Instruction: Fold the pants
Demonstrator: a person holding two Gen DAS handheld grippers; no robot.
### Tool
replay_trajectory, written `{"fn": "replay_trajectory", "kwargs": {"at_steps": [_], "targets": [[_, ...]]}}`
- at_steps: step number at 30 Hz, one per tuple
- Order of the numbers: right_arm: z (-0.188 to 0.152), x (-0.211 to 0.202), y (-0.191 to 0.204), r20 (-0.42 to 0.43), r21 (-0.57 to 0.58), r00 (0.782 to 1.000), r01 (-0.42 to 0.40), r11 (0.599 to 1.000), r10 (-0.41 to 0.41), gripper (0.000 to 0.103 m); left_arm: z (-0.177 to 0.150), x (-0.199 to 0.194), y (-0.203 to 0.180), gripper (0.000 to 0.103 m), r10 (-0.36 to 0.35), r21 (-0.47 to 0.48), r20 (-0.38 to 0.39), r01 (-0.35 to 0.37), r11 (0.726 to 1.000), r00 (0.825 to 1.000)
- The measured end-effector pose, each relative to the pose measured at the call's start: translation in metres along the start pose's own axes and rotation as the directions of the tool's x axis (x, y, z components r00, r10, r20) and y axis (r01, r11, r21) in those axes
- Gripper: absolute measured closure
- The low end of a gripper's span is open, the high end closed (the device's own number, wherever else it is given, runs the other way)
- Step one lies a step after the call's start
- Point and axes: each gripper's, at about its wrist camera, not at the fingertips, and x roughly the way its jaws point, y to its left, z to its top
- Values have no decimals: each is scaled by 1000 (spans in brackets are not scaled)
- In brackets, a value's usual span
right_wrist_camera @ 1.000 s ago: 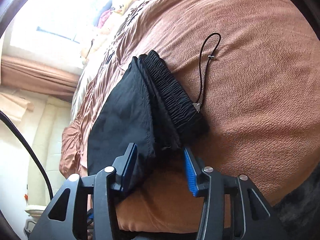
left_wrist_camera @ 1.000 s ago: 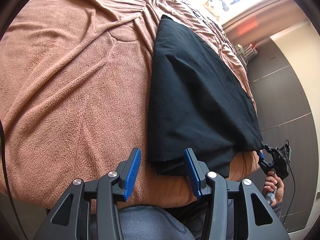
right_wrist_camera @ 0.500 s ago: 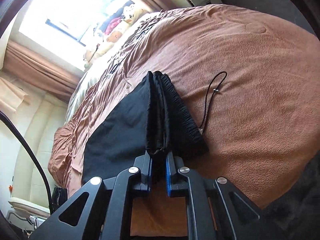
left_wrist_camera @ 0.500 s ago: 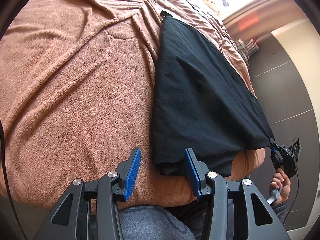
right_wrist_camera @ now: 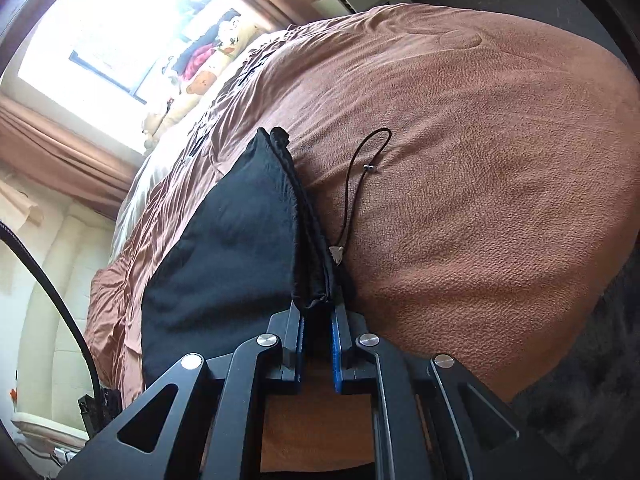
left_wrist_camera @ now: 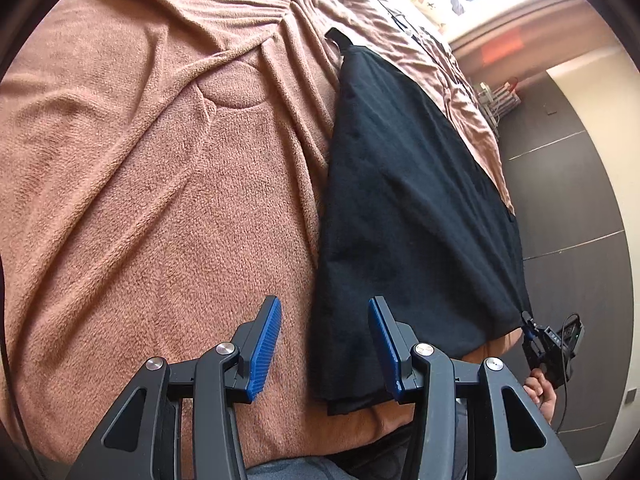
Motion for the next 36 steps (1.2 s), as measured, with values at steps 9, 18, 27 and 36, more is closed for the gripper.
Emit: {"fn": "replay_trajectory", "kwargs": {"at_steps": [9,18,27,36], "targets": [[-2,7,-5,-9,7,1000,12,1000,-12,96,4,12,-3,58,-68,-17,-31,68,998,997],[-5,16,-8,-19,33,1000,24,999,-24,94,-12,13,1,78,-77,-18,-63,76,997,995],[-17,2,-17,-17,131,992,-122,984,125,49,-11,8,-2,91,-70,-7,-38,70,998,997],[-21,37,-6,-60,136,989,-125,983,134,49,-17,-8,4,94,-106,-6,-15,106,994,994]]}}
